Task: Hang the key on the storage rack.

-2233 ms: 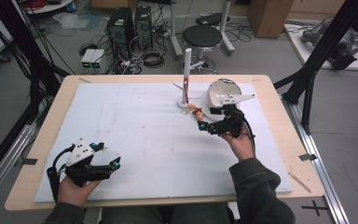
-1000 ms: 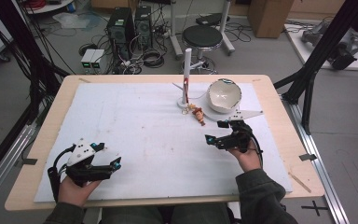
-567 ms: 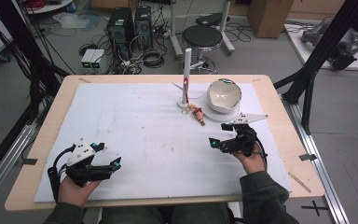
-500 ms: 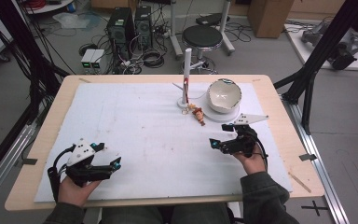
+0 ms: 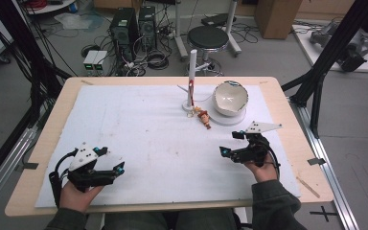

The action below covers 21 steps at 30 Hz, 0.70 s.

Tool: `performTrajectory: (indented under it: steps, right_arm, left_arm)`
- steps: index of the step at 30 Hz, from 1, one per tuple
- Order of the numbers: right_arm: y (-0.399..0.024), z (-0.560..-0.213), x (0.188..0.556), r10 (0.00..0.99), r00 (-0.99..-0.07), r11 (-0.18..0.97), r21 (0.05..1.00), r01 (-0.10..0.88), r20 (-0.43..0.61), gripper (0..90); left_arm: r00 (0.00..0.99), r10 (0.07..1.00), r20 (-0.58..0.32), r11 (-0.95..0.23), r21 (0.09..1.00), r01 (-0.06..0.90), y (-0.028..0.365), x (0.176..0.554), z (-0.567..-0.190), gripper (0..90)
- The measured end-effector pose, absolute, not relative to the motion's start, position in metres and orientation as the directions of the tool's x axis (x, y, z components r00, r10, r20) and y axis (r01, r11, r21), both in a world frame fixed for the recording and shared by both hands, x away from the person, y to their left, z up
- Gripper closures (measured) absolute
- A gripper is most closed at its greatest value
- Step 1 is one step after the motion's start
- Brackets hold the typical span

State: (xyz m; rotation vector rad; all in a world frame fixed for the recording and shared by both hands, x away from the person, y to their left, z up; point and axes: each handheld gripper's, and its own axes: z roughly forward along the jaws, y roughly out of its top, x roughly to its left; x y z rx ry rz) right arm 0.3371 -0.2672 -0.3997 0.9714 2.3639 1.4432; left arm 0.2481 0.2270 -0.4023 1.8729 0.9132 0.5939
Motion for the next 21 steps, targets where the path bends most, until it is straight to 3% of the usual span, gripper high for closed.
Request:
performTrajectory:
  steps: [21]
  right_arm:
    - [-0.273, -0.405, 0.32, 0.63, -0.764, 0.317, 0.852, 0.416, 0.138, 11.3]
  left_arm:
    - [0.616, 0.788, 0.019, -0.29, 0.894, 0.343, 0.226, 0.248, -0.403, 20.4]
